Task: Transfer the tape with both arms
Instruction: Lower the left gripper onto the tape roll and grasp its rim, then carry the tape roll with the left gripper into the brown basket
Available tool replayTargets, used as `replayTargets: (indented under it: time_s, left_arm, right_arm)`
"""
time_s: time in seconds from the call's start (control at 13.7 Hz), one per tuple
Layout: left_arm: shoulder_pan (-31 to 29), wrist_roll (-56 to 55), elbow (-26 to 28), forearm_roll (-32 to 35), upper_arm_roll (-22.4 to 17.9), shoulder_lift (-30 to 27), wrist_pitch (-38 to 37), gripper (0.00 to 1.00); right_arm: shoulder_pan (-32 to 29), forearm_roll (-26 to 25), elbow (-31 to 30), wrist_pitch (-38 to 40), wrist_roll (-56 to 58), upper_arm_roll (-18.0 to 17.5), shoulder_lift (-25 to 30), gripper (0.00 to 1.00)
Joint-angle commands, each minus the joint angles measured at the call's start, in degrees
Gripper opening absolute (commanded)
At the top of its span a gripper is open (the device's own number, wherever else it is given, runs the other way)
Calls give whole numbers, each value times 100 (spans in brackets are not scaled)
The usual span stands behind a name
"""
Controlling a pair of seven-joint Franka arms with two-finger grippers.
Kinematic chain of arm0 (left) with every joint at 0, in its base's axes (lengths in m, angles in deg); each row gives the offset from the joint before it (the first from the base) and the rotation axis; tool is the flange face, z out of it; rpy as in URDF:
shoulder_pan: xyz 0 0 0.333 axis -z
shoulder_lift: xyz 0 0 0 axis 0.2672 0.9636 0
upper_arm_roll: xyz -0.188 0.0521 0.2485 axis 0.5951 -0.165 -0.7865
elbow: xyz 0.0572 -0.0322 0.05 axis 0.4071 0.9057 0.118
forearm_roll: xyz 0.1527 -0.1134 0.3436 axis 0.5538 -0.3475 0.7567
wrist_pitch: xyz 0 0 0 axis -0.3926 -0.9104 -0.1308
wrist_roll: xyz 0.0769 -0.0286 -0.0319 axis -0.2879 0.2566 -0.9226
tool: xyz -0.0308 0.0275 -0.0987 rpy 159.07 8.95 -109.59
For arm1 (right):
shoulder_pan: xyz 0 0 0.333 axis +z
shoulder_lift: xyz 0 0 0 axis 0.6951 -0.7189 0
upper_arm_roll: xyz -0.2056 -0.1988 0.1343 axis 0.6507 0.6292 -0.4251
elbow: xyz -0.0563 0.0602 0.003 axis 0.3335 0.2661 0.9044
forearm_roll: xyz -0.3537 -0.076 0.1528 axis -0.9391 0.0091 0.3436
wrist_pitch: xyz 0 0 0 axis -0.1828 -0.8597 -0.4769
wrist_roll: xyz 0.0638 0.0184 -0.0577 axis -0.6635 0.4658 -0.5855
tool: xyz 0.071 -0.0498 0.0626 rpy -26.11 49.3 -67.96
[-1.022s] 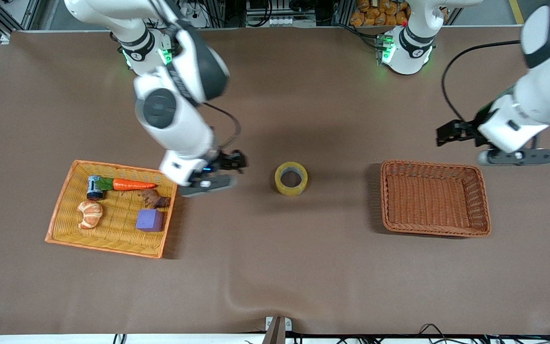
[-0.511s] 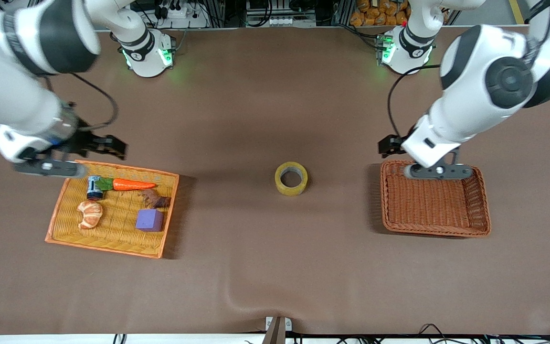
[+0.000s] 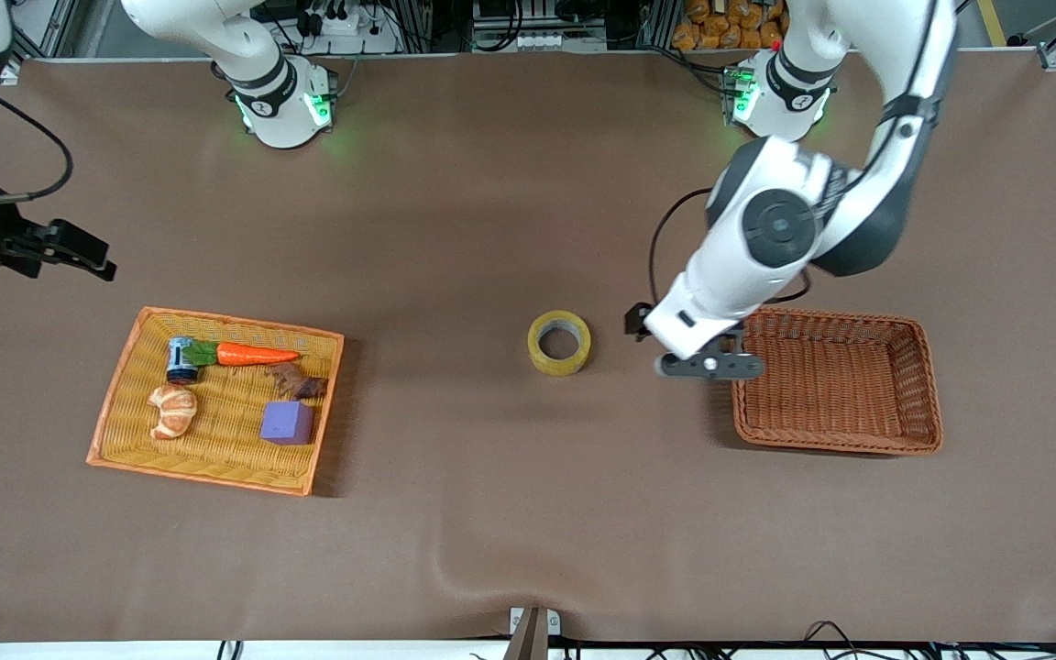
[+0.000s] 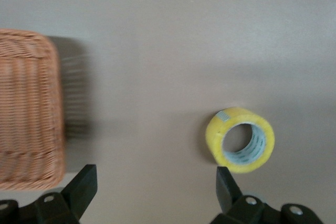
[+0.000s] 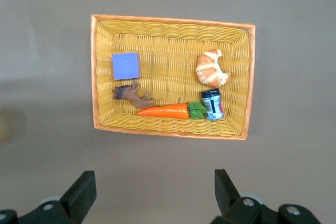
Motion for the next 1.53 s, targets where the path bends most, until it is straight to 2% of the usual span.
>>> replayTargets:
  time_s: [0.0,0.22,0.29,0.37,0.44,0.66,0.73,0.8,0.88,1.02,1.1,1.24,1.31,1.46]
  left_arm:
    - [274,-478,125,-58,-41,185,309,100]
    - [529,-823,547,-49,-50,238,792,100]
    - [626,-858,582,-41,-50,351,933,100]
    - [723,-946,591,-32,-59,474,1056,100]
    - [819,-1077,565,55,-59,545,1144,100]
    - [960,-1534,434,249,-50,887,1434,100]
    - [1057,-1709,425,302,-76,1001,1522,100]
    - [1092,-1859,425,450,-68,1090,1549,97]
    - [1136,-1982,425,539,-59,1177,1593,95]
    - [1233,-2150,425,566,-68,1353,1760,91]
    - [1233,-2151,425,566,-68,1398,1787,84]
    - [1225,-2159,425,584,-59,1477,1813,61]
    - [1225,-2159,425,575,-59,1512,1839,45]
    - [1225,-2159,425,584,-59,1530,1857,3]
  right_arm:
    - [-29,-81,-142,-5,40,-88,106,100]
    - [-108,-81,-124,48,40,-88,123,100]
    - [-213,-81,-124,92,40,-140,141,100]
    - [-423,-81,-124,101,40,-341,141,100]
    - [-851,-81,-133,92,40,-778,150,100]
    - [-2502,-108,-125,144,58,-2447,159,100]
    - [-2960,-108,-133,171,84,-2878,159,100]
    - [-3278,-108,-133,171,102,-3213,176,100]
    - [-3420,-125,-159,180,102,-3382,255,100]
    - [-3448,-239,-212,171,258,-3393,299,100]
    - [-3457,-414,-212,145,582,-3393,291,100]
    - [-3492,-424,-221,180,611,-3393,282,100]
    - [-3501,-415,-230,180,594,-3393,282,100]
    - [-3457,-389,-186,180,148,-3401,299,100]
